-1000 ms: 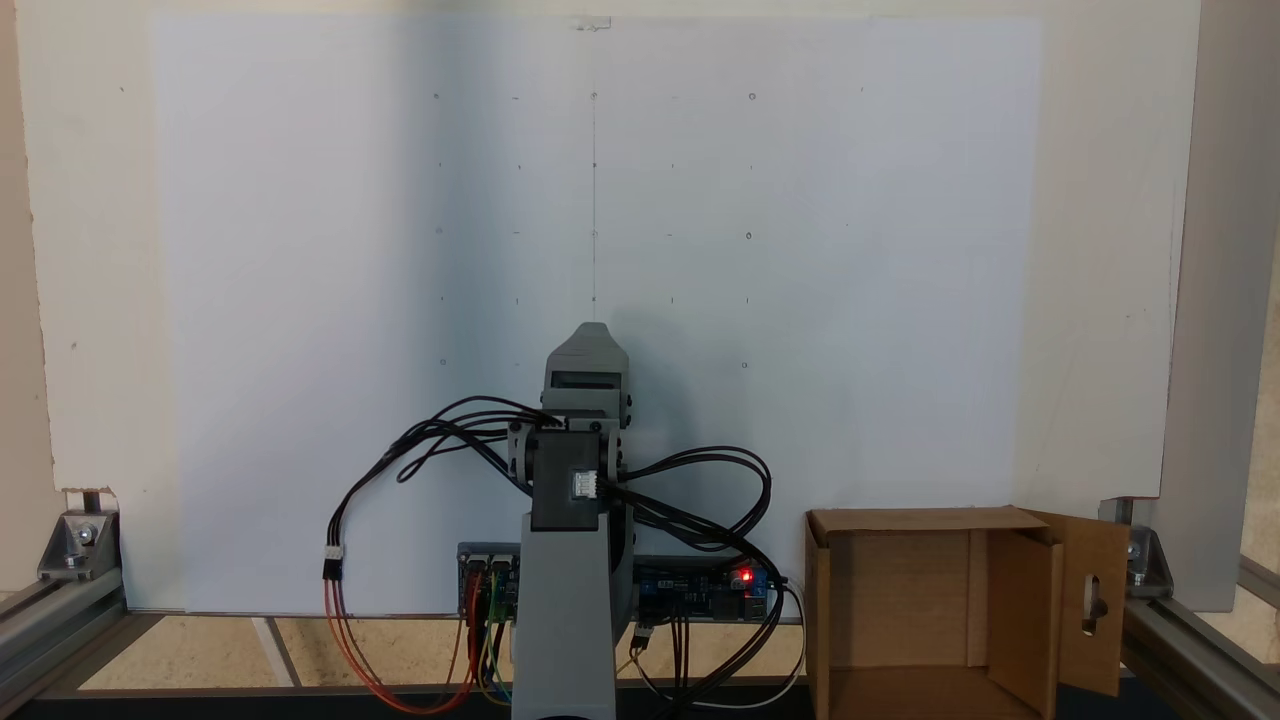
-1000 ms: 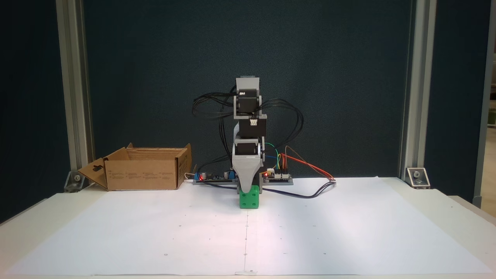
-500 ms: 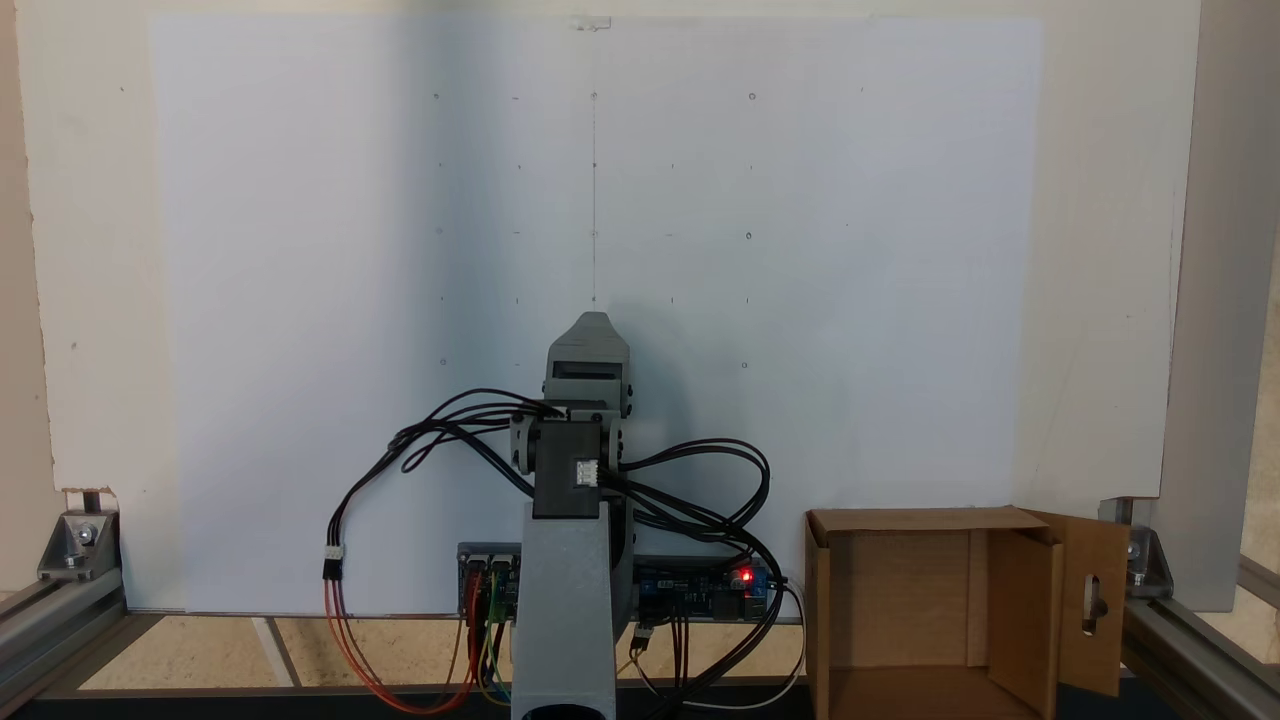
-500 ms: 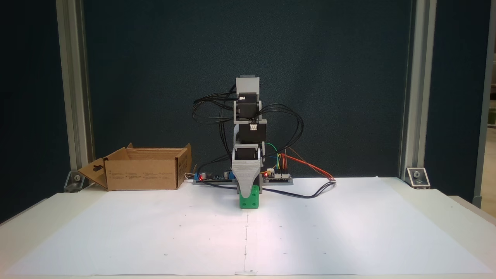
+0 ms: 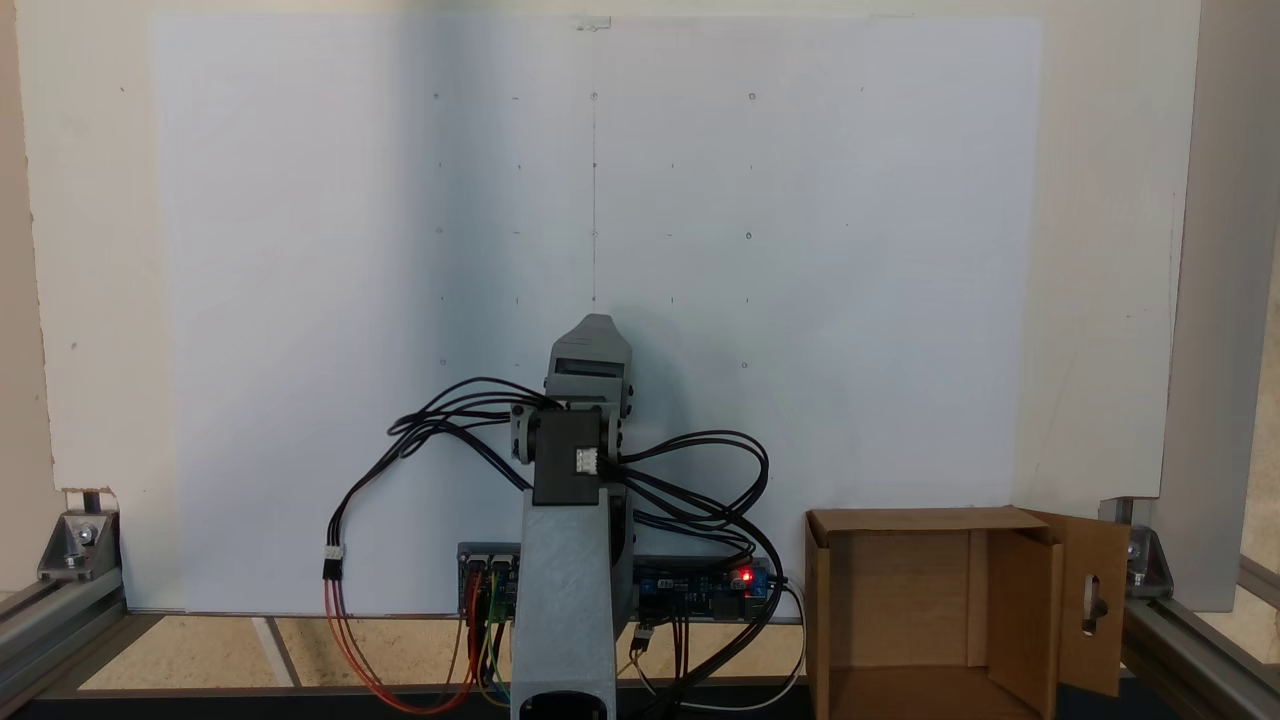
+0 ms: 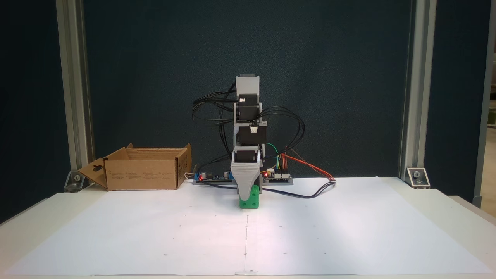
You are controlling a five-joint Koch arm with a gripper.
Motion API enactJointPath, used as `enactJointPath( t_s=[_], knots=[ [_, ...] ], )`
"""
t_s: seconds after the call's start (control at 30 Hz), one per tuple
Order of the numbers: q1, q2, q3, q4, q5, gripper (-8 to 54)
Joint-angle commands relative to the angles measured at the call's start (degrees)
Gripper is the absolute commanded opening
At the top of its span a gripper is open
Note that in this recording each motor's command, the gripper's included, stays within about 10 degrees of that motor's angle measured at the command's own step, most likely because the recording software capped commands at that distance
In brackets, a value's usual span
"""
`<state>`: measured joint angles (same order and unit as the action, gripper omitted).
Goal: Grasp a green dice and put it in the bin.
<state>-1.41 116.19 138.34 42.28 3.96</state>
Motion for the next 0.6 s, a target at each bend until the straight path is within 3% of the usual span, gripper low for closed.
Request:
enactJointPath(
  t_s=[0.0, 0.57],
  knots=[
    [-0.6, -1.0, -0.9, -1.0, 2.7, 43.5],
    [-0.7, -7.1, -0.8, -4.3, 3.5, 41.3]
  ],
)
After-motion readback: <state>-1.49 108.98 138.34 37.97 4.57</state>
